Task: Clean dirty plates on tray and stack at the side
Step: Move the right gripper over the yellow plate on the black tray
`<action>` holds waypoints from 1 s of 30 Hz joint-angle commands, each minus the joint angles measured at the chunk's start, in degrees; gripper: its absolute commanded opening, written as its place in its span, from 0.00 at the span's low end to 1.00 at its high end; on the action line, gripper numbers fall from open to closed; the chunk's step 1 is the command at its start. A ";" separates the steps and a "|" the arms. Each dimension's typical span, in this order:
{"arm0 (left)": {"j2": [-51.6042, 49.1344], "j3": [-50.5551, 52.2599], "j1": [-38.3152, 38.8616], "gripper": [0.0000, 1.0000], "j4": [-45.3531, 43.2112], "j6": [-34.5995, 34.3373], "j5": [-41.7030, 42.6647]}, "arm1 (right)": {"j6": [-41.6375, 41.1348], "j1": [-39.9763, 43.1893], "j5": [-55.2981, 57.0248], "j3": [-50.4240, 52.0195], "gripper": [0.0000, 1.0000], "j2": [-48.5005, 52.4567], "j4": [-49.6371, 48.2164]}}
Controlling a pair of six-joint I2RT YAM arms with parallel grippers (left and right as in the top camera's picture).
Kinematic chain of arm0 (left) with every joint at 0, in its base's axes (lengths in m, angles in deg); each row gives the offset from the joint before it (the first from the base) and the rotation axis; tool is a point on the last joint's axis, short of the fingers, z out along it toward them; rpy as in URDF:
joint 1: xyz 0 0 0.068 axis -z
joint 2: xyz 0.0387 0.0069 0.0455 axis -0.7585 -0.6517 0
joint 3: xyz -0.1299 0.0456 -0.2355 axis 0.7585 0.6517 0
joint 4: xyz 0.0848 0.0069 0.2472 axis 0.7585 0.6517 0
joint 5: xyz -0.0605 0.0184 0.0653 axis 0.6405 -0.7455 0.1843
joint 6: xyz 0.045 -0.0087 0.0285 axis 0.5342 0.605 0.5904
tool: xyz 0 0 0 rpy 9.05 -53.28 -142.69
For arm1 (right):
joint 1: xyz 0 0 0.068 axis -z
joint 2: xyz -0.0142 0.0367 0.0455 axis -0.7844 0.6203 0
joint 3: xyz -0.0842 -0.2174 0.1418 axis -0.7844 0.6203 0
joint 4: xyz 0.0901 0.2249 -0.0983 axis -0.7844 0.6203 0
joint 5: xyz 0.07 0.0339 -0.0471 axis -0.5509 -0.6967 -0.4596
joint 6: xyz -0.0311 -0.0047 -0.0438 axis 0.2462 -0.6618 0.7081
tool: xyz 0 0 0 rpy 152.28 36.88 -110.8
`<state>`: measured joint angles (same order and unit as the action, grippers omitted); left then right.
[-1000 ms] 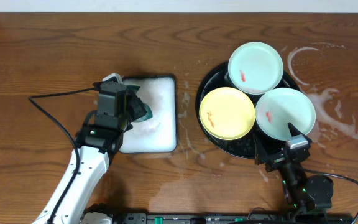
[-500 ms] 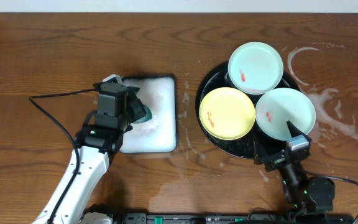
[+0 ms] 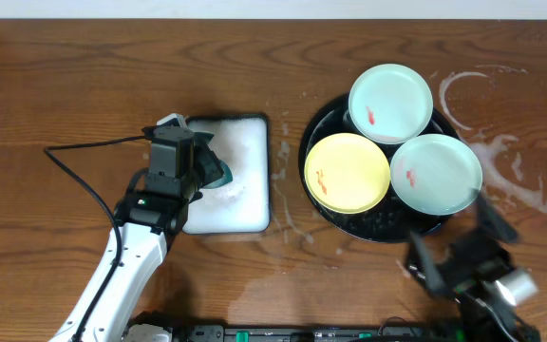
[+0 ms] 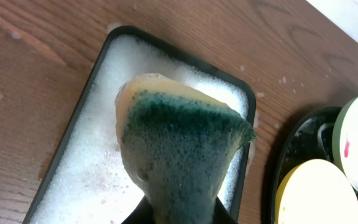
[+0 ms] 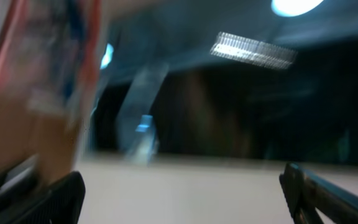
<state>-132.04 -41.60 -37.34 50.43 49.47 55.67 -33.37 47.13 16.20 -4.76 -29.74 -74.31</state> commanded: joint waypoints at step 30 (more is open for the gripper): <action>0.33 -1.20 -0.24 0.07 -0.52 0.74 -0.90 | 17.46 -0.39 -17.64 -91.62 0.99 63.80 104.59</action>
<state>-132.04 -41.60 -37.34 49.95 49.45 55.67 -15.05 47.13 15.89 -93.77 30.97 29.60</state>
